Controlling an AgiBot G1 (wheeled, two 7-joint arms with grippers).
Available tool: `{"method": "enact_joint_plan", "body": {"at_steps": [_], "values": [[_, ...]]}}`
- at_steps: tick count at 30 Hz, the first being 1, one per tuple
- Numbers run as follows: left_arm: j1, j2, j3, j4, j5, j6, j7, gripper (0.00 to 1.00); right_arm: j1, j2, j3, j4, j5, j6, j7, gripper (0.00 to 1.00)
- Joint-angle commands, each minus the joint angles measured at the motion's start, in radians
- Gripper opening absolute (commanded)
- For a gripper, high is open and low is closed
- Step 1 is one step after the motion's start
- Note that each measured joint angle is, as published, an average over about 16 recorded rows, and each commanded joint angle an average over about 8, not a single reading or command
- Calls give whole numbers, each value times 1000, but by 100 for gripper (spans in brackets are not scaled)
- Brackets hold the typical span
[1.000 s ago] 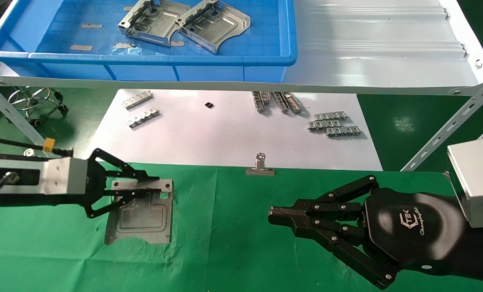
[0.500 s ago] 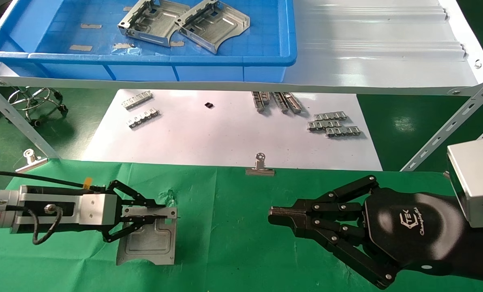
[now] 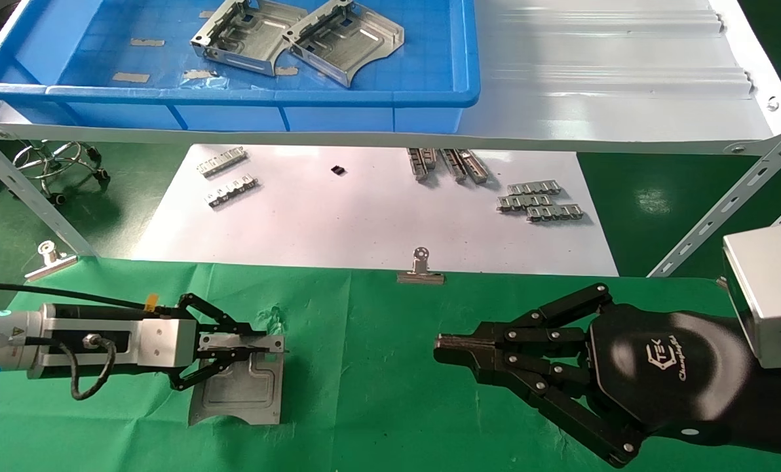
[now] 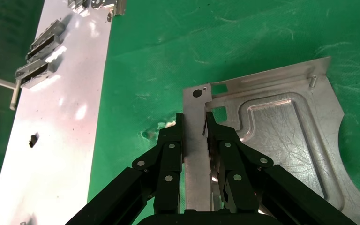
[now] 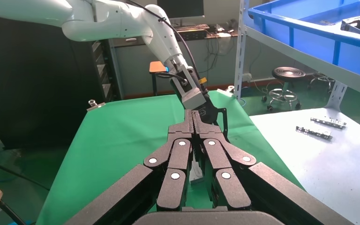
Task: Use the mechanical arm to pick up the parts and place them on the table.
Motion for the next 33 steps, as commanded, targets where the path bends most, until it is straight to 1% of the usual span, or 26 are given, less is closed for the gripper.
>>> {"method": "enact_joint_plan", "body": {"at_steps": [1,7,11,15,16,17,23,24,25,33], "values": [[1,1,0,4,1,-1,6,100,0,0,0,0,0,0,0,0],[-8,3,-2,21,-1,1,8,100,0,0,0,0,0,0,0,0],[-20,-4,-10,25,-17,23,2,100,0,0,0,0,0,0,0,0],[-36,-22,-15,11,-43,84,-43,100,0,0,0,0,0,0,0,0],[-40,-27,-16,6,-52,104,-64,100,0,0,0,0,0,0,0,3],[-43,-33,-16,-1,-60,124,-87,100,0,0,0,0,0,0,0,12],[-35,-50,-31,-39,-94,172,-183,100,0,0,0,0,0,0,0,87],[-29,-52,-37,-47,-99,170,-192,100,0,0,0,0,0,0,0,96],[-22,-53,-44,-56,-103,166,-199,100,0,0,0,0,0,0,0,100],[38,-76,-101,-145,-162,164,-292,100,0,0,0,0,0,0,0,100]]}}
